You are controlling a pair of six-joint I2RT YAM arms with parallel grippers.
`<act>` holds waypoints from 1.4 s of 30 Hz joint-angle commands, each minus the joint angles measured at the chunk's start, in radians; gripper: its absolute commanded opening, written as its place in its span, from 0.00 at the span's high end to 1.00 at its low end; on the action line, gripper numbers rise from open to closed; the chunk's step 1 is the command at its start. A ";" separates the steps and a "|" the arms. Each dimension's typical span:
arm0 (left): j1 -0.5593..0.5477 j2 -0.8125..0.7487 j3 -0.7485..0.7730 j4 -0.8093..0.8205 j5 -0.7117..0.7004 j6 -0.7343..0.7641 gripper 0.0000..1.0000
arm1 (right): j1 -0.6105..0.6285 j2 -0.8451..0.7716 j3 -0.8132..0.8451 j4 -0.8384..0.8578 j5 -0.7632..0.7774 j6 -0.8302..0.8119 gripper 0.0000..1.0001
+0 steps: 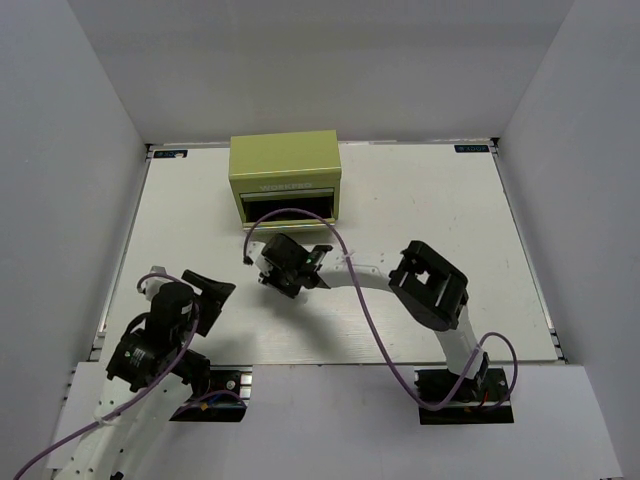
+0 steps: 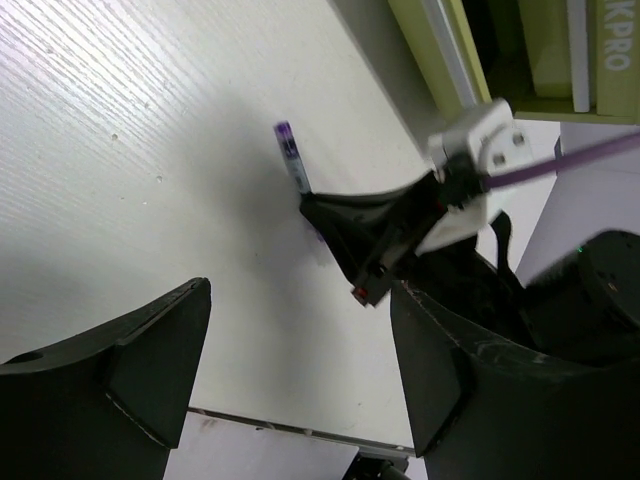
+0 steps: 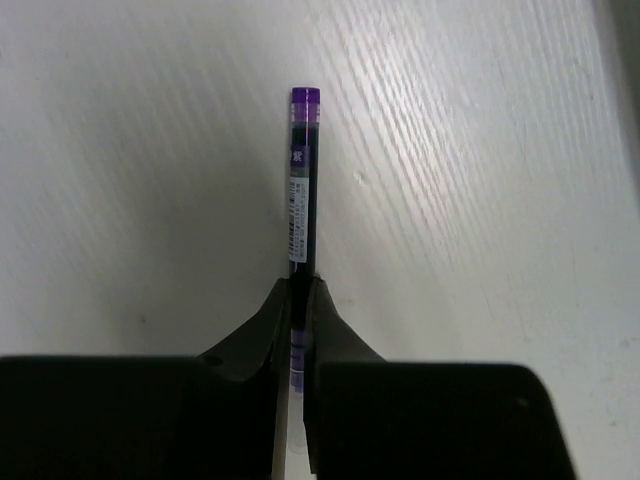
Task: Sort the stationery into containers
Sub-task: Grab a piece of stationery with the right arm, then place the stationery into the container
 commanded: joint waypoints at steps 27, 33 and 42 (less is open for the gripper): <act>0.004 0.032 -0.157 0.227 0.070 0.005 0.18 | -0.274 -0.112 0.272 -0.051 -0.156 -0.832 1.00; 0.004 0.032 -0.166 0.227 0.070 0.005 0.18 | -0.294 -0.049 0.325 -0.048 -0.164 -0.858 1.00; 0.004 0.021 -0.177 0.246 0.079 0.005 0.18 | -0.300 -0.046 0.333 -0.077 -0.214 -0.815 0.53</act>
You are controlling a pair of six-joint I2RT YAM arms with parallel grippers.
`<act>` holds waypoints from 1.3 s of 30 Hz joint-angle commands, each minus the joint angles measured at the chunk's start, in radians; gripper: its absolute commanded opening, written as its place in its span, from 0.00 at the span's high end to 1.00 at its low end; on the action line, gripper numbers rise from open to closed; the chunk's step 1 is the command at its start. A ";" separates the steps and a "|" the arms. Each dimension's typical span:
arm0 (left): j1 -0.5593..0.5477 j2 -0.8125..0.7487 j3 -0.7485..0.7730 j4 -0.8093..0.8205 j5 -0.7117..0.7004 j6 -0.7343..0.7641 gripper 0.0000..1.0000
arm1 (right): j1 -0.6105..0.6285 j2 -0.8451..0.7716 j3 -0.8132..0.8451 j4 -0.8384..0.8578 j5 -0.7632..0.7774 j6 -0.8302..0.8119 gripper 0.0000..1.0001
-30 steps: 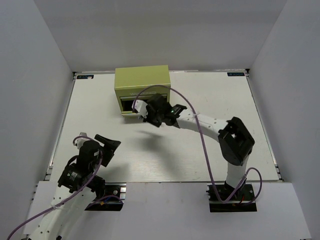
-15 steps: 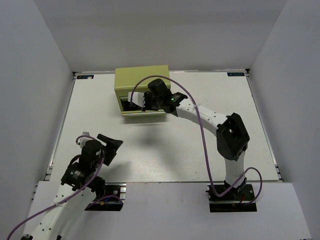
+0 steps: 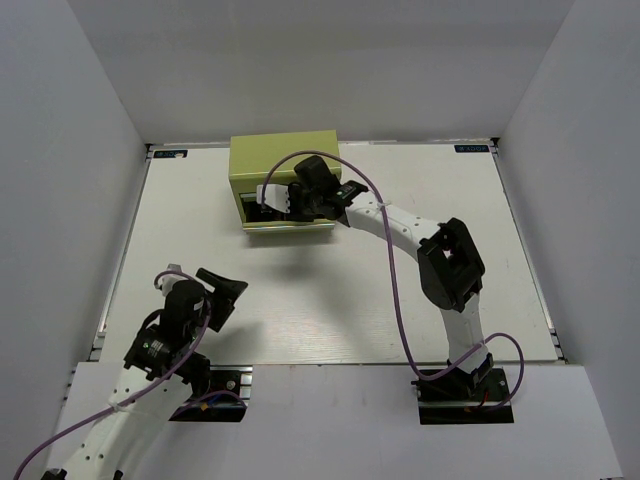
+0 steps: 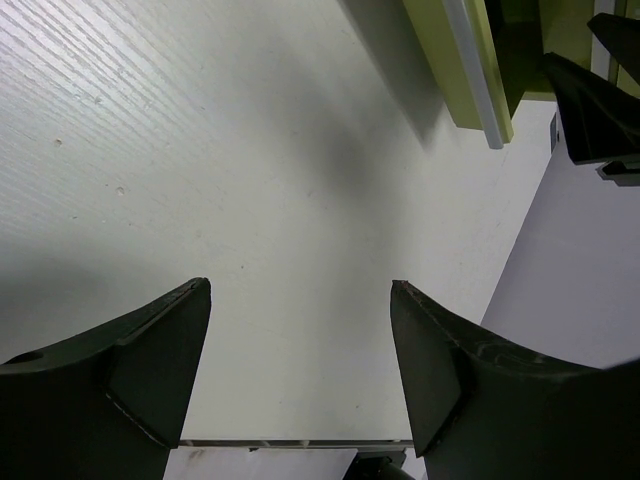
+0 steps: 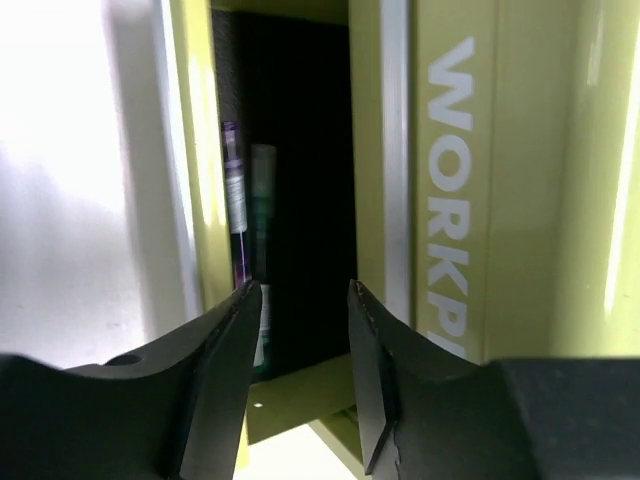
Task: Sort the stationery into containers
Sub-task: Place the stationery into the container, then close the drawer
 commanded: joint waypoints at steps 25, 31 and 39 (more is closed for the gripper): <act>0.004 0.035 -0.003 0.042 0.008 0.028 0.18 | -0.006 0.203 0.311 -0.463 -0.311 -0.178 1.00; 0.004 0.035 -0.003 0.042 0.008 0.028 0.18 | 0.002 0.217 0.262 -0.306 -0.156 -0.061 1.00; 0.004 0.055 -0.003 0.071 0.008 0.028 0.18 | 0.010 0.221 0.171 -0.035 0.188 0.054 1.00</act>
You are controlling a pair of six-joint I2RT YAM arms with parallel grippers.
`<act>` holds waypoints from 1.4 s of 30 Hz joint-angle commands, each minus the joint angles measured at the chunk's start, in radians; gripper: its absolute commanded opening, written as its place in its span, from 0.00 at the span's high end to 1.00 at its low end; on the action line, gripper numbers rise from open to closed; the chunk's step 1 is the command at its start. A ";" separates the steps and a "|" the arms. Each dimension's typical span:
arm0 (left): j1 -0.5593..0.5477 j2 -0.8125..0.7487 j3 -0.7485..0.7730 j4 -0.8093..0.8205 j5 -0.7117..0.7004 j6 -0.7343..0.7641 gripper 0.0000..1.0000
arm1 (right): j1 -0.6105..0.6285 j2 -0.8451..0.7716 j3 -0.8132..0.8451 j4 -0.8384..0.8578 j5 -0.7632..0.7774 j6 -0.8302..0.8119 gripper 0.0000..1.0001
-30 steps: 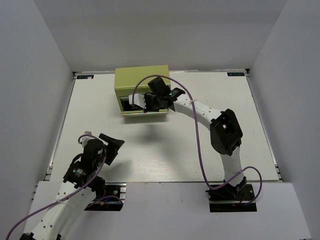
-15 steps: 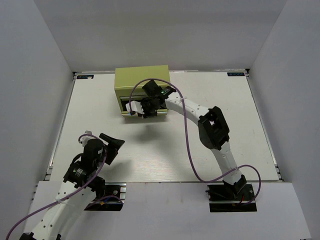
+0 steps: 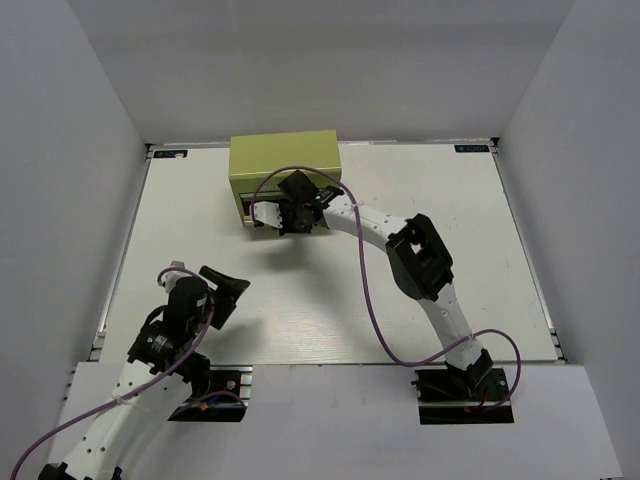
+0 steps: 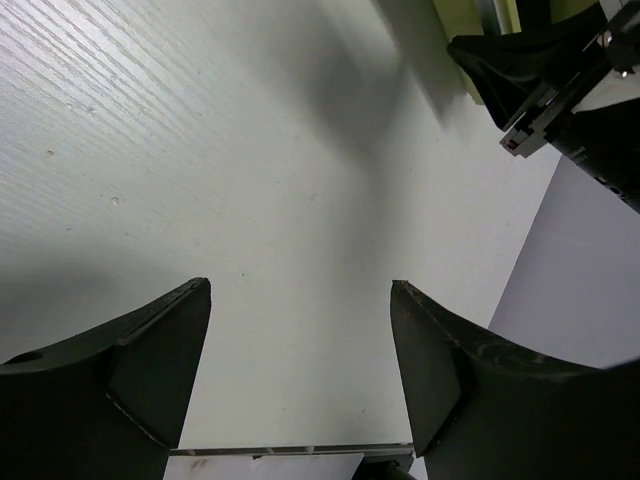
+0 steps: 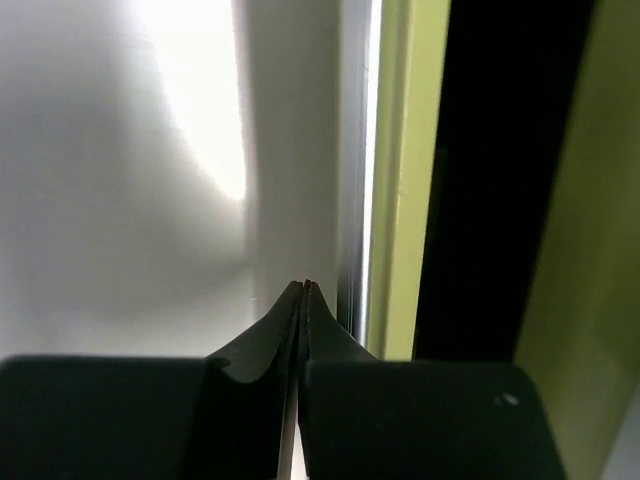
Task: Sort the stationery into containers
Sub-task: Close the drawer
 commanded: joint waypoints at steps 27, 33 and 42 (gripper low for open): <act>0.004 -0.009 -0.001 0.208 0.091 0.161 0.09 | -0.034 -0.397 -0.319 0.069 -0.219 0.349 0.69; 0.004 0.049 0.009 0.335 0.145 0.293 0.01 | -0.085 -0.587 -0.396 0.130 -0.121 0.532 0.18; -0.005 0.315 0.163 0.453 0.261 0.526 0.01 | -0.108 -0.808 -0.590 0.269 0.117 0.583 0.10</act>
